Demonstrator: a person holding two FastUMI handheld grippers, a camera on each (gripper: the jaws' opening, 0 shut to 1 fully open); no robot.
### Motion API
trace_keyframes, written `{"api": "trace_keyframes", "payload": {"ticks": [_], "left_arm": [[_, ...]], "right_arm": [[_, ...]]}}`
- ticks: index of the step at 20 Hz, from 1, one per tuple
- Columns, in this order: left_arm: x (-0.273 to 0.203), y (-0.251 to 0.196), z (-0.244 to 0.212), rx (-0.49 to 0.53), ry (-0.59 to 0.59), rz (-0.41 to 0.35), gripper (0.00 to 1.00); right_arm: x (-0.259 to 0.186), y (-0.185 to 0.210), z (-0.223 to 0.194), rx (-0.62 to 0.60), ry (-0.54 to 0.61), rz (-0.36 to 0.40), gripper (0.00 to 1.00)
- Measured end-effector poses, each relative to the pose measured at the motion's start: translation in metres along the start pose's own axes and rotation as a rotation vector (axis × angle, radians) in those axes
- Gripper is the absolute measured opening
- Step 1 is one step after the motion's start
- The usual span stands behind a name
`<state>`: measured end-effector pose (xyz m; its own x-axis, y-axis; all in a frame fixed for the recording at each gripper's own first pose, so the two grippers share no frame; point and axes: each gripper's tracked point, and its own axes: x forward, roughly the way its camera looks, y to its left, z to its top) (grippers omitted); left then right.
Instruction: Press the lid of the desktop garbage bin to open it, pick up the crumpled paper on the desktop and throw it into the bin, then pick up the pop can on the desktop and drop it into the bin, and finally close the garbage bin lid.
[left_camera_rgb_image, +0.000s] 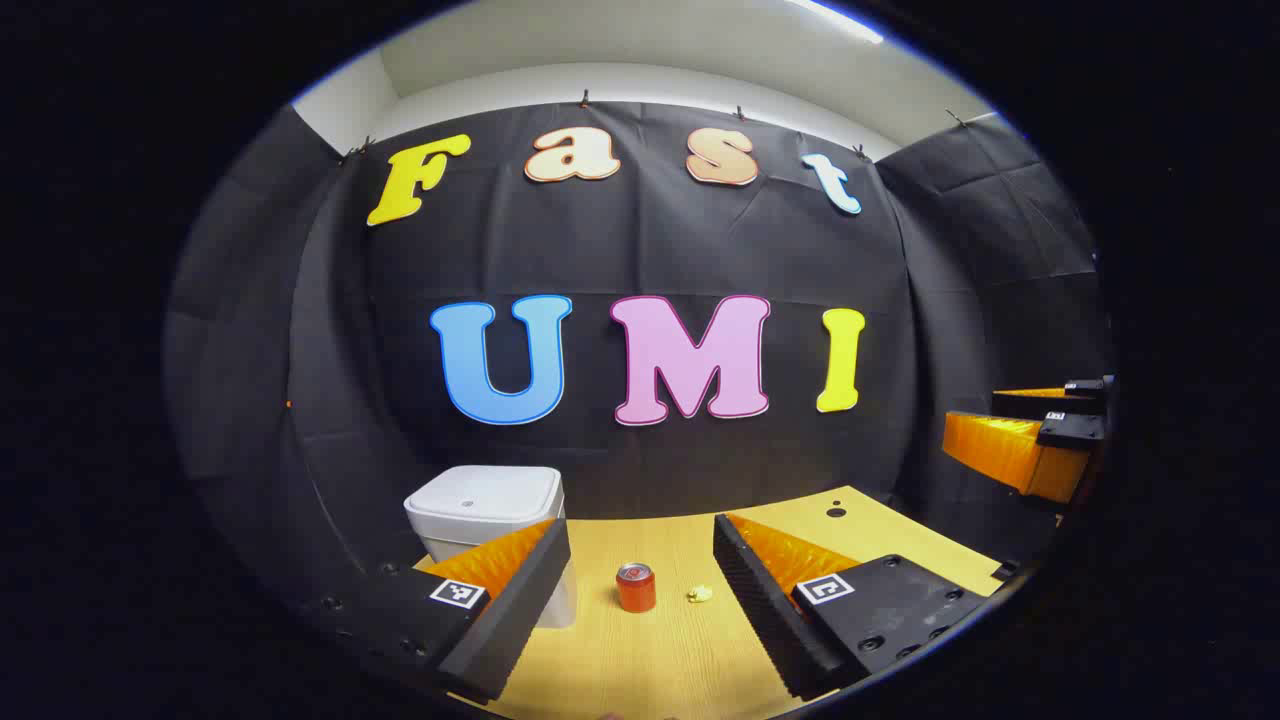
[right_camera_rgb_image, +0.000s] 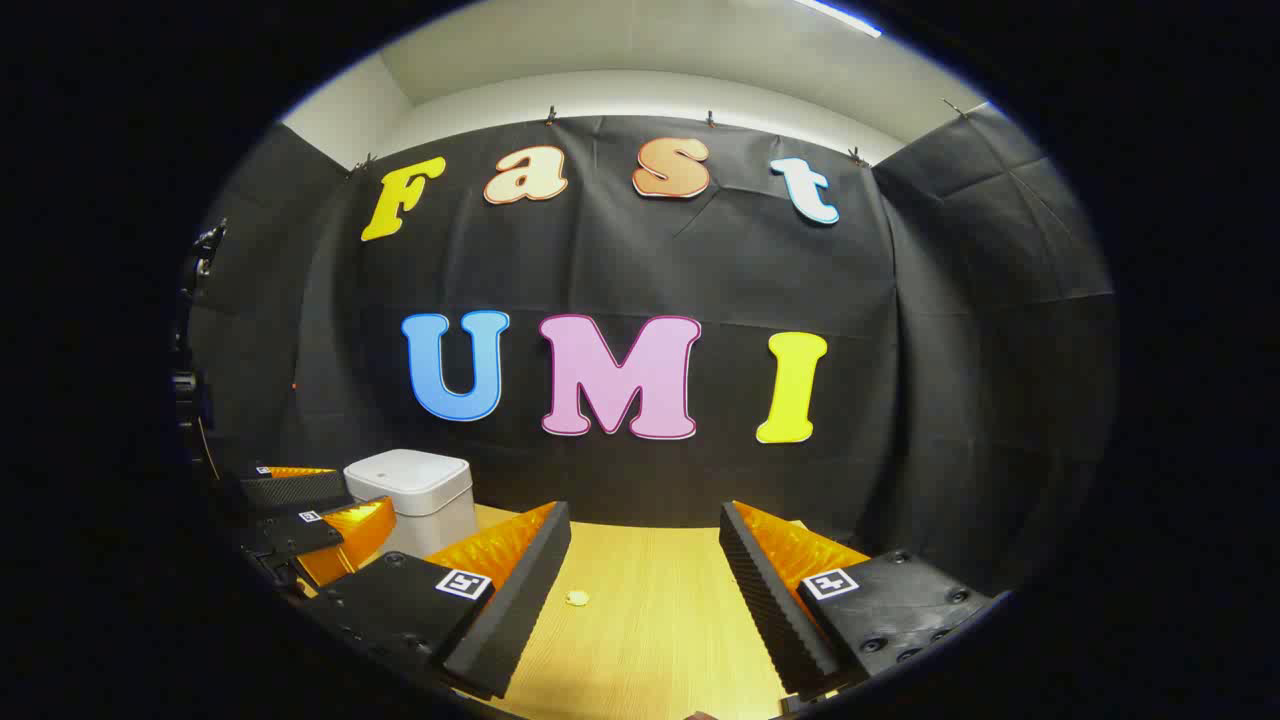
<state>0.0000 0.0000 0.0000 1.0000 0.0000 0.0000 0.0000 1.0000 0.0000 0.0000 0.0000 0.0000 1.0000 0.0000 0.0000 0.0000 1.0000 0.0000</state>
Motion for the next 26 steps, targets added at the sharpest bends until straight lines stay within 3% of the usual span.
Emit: {"api": "trace_keyframes", "payload": {"ticks": [4, 5, 7, 8, 10, 11, 14, 18, 26], "left_arm": [[0.005, -0.005, -0.003, -0.014, 0.009, -0.013, 0.97], [0.006, -0.005, -0.003, -0.011, 0.008, -0.011, 0.97], [0.010, -0.003, -0.004, -0.011, 0.009, -0.012, 0.97], [0.011, -0.003, -0.005, -0.014, 0.013, -0.015, 0.97], [0.016, -0.001, -0.007, -0.012, 0.020, -0.016, 0.97], [0.017, 0.002, -0.009, -0.008, 0.021, -0.012, 0.97], [0.020, 0.009, -0.006, -0.006, 0.019, 0.001, 0.97], [0.027, 0.022, -0.005, -0.005, 0.012, 0.007, 0.97], [0.059, 0.085, -0.020, -0.043, 0.066, 0.049, 0.79]], "right_arm": [[0.000, -0.008, -0.002, -0.019, 0.003, -0.013, 0.96], [0.000, -0.007, 0.000, -0.020, -0.002, -0.011, 0.92], [0.000, -0.007, -0.003, -0.026, 0.003, -0.005, 0.92], [-0.001, -0.007, -0.005, -0.028, 0.008, -0.001, 0.96], [0.001, -0.006, -0.007, -0.024, 0.016, 0.001, 0.96], [0.002, -0.006, -0.007, -0.020, 0.015, -0.001, 0.92], [0.005, -0.007, -0.008, -0.023, 0.016, -0.005, 1.00], [0.009, -0.005, -0.007, -0.026, 0.012, -0.005, 0.96], [0.012, 0.002, -0.005, -0.041, 0.002, 0.006, 0.96]]}}
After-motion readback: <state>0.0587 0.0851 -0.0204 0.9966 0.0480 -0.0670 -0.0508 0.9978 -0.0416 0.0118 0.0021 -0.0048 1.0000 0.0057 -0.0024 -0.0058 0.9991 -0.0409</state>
